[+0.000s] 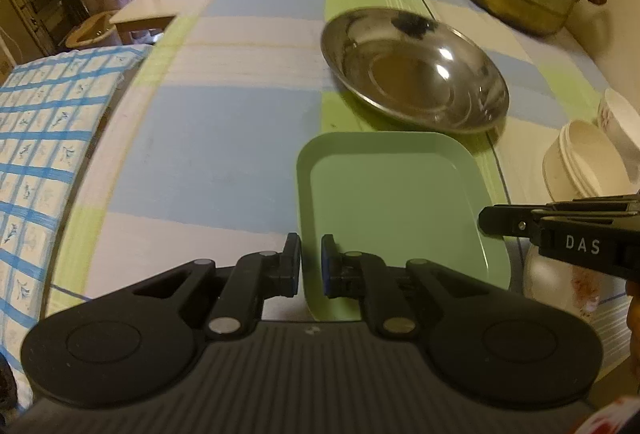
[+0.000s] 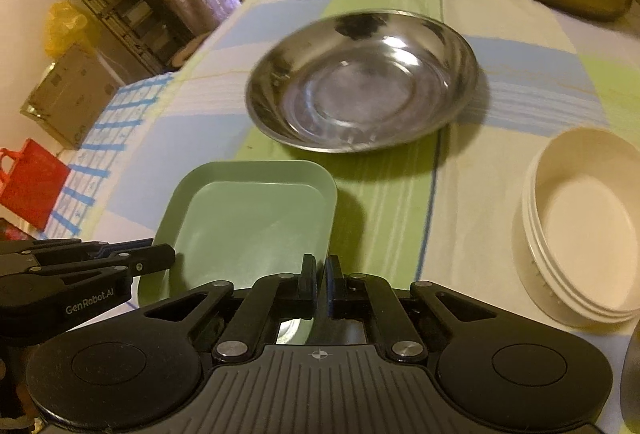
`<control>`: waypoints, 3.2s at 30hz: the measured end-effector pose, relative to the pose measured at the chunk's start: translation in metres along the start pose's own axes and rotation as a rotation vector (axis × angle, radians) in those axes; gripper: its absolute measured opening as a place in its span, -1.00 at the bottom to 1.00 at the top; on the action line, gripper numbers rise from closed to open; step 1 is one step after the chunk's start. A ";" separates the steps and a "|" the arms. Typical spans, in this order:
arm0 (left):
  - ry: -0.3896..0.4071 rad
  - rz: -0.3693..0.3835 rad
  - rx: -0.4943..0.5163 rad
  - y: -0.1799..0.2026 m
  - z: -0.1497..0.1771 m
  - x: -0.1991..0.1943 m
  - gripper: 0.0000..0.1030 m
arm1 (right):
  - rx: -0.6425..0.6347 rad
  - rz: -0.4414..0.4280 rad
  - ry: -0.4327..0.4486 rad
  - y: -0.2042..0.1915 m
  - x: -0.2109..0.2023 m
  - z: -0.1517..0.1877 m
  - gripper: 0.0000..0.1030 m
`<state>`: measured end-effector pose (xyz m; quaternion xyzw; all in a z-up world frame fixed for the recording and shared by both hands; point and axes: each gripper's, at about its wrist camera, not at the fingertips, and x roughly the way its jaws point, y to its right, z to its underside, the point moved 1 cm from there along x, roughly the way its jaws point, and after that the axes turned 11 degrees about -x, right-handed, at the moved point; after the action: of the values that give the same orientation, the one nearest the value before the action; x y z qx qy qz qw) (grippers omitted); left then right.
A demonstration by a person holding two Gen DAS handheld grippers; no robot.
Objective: Organize plates and bowls
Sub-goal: 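Lift the green plate and lower it into the steel plate with left gripper, then open the left gripper and pull it back from the steel plate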
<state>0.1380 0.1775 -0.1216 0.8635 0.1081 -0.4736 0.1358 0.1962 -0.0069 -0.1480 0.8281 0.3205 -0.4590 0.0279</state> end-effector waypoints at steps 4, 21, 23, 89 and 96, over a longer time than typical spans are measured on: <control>0.028 0.005 -0.017 -0.003 -0.008 -0.015 -0.81 | -0.018 -0.015 0.027 -0.007 -0.012 -0.008 -0.91; 0.126 0.114 0.049 0.038 -0.079 0.004 -0.81 | 0.051 0.085 0.125 0.026 -0.027 -0.057 -0.91; 0.122 0.129 0.054 0.042 -0.086 0.011 -0.81 | 0.064 0.103 0.134 0.033 -0.027 -0.061 -0.91; 0.122 0.115 0.114 0.046 -0.108 0.023 0.59 | 0.194 0.157 0.198 0.073 -0.035 -0.069 -0.06; 0.124 0.148 0.047 0.041 -0.089 -0.010 0.80 | 0.154 0.179 0.192 0.060 -0.069 -0.048 -0.04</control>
<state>0.2160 0.1684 -0.0616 0.8996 0.0410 -0.4105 0.1432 0.2393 -0.0728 -0.0821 0.8931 0.2102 -0.3968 -0.0256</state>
